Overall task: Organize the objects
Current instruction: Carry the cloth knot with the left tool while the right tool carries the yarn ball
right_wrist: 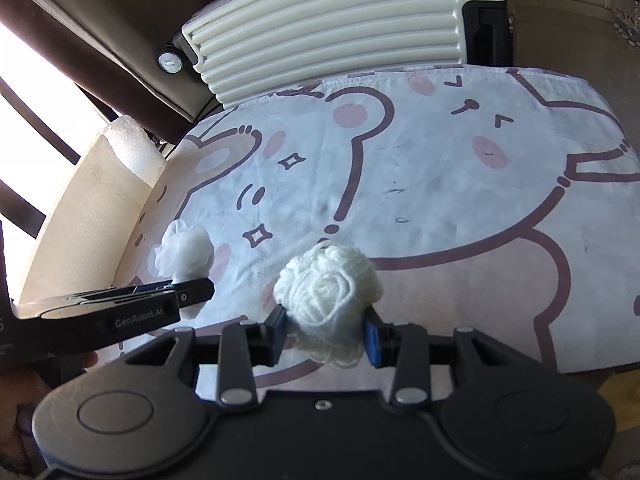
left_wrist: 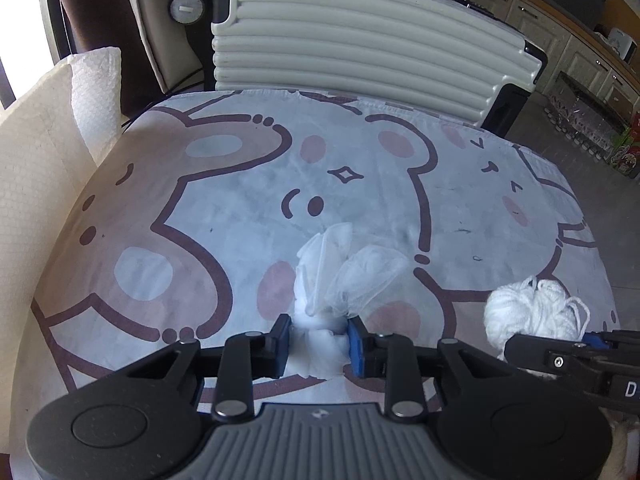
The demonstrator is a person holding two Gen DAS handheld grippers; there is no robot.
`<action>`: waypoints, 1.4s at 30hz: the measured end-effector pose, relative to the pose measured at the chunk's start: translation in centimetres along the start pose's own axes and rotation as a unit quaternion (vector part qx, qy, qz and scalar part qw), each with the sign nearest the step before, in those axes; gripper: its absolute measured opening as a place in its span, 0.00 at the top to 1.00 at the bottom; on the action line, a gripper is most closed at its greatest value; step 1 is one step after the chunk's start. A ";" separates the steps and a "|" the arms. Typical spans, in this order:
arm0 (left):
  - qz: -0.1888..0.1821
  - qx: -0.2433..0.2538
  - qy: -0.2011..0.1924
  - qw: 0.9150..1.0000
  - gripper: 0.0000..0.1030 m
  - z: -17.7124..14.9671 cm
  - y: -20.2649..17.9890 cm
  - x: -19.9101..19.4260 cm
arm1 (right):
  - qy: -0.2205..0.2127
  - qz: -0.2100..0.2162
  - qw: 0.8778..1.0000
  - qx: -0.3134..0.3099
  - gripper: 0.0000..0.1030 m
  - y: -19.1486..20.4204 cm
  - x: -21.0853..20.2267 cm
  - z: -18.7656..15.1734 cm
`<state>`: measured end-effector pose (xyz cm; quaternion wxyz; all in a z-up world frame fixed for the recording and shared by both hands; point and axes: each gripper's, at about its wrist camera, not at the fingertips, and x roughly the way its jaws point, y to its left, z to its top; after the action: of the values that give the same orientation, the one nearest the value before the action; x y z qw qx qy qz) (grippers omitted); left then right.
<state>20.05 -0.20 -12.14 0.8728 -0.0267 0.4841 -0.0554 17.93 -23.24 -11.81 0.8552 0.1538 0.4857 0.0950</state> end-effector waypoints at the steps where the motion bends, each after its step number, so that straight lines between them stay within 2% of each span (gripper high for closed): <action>1: -0.002 -0.001 -0.003 1.000 0.70 -0.1 -0.1 -0.5 | -0.002 -0.002 1.000 -0.002 0.62 0.1 -0.3 -0.1; 24: -0.009 0.010 -0.051 0.999 0.70 -3.6 -0.4 -12.7 | -0.066 -0.039 0.997 -0.020 0.61 3.9 -9.8 -3.4; 42: -0.014 0.009 -0.068 0.998 0.70 -6.6 -0.9 -18.6 | -0.099 -0.085 0.989 -0.068 0.61 6.4 -15.3 -6.9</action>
<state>4.62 1.19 0.06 0.9031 -0.0291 0.4225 -0.0706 4.11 -20.89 -0.56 0.9126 0.0620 0.4022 0.0393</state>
